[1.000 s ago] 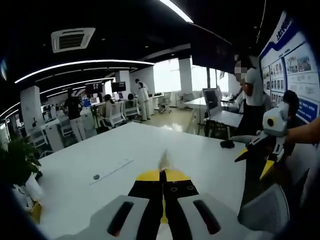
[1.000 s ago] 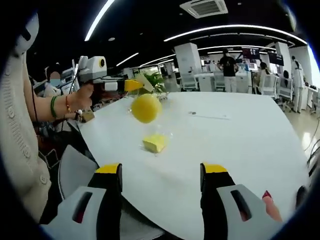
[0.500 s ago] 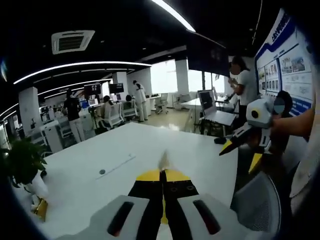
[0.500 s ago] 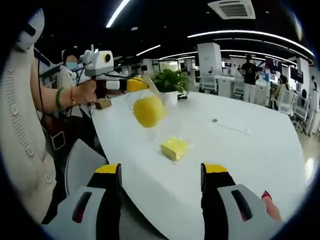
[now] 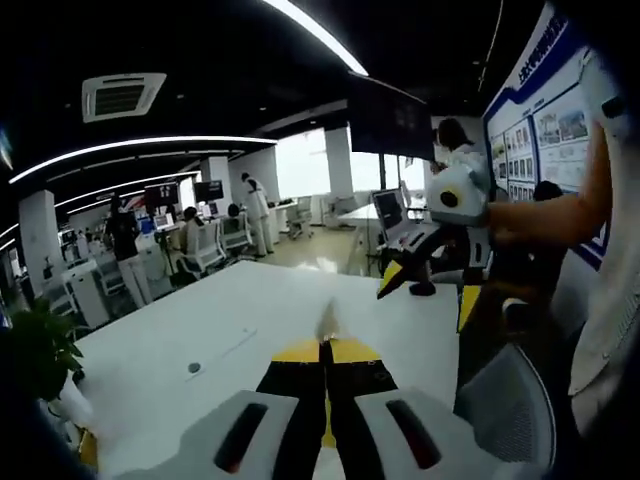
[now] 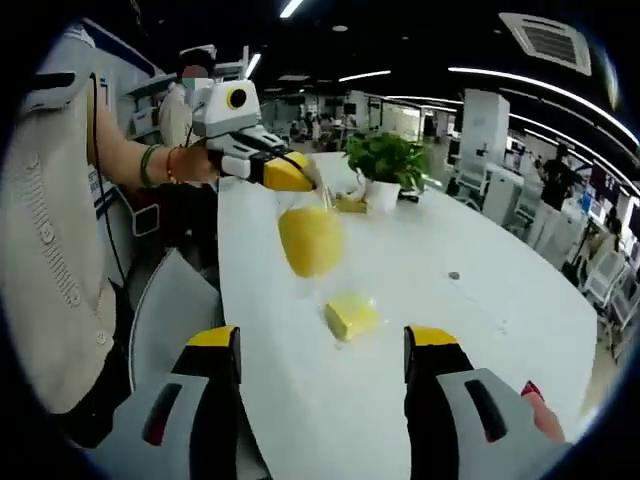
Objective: Compare the silicone blocks by pressing each to a similar depth, holding the contact briefly, and releasing to observe deformation and rebound differences across the visible hardness samples.
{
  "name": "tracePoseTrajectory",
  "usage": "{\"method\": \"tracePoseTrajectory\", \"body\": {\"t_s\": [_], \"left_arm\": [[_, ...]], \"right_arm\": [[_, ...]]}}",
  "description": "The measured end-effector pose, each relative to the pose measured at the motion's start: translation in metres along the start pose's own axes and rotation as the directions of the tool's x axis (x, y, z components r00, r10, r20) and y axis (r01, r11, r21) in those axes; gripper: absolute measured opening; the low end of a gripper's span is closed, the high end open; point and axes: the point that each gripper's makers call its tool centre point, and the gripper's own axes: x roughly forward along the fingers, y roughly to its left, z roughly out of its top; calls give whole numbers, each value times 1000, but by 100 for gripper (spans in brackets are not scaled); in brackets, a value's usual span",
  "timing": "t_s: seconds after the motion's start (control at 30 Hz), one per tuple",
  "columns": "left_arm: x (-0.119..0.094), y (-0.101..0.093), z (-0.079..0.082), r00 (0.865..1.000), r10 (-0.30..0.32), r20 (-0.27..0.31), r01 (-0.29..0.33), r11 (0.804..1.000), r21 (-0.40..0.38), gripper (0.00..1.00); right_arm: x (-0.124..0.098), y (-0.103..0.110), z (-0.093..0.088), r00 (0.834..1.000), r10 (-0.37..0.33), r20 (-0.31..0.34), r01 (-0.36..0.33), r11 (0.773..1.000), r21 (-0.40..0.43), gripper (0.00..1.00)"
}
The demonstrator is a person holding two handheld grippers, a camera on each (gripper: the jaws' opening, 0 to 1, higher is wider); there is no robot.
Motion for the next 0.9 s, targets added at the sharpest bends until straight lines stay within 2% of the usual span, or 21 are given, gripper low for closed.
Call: {"method": "tracePoseTrajectory", "body": {"t_s": [0.1, 0.23, 0.33, 0.57, 0.7, 0.9], "left_arm": [[5, 0, 5, 1000, -12, 12, 12, 1000, 10, 0], [10, -2, 8, 999, -41, 17, 41, 999, 4, 0], [13, -4, 10, 998, -53, 21, 53, 998, 17, 0], [15, -4, 10, 997, -74, 18, 74, 997, 16, 0], [15, -2, 12, 997, -70, 25, 69, 997, 16, 0], [13, -2, 16, 996, -74, 40, 74, 997, 7, 0]], "right_arm": [[14, -5, 13, 997, 68, -25, -69, 997, -32, 59], [37, -7, 21, 986, 146, -76, -152, 985, -81, 59], [57, -3, 25, 972, 207, -113, -219, 970, -104, 58], [89, 5, 28, 939, 298, -171, -322, 937, -138, 58], [101, 11, 26, 923, 332, -196, -362, 921, -142, 55], [107, 14, 28, 913, 355, -202, -386, 911, -146, 50]]}}
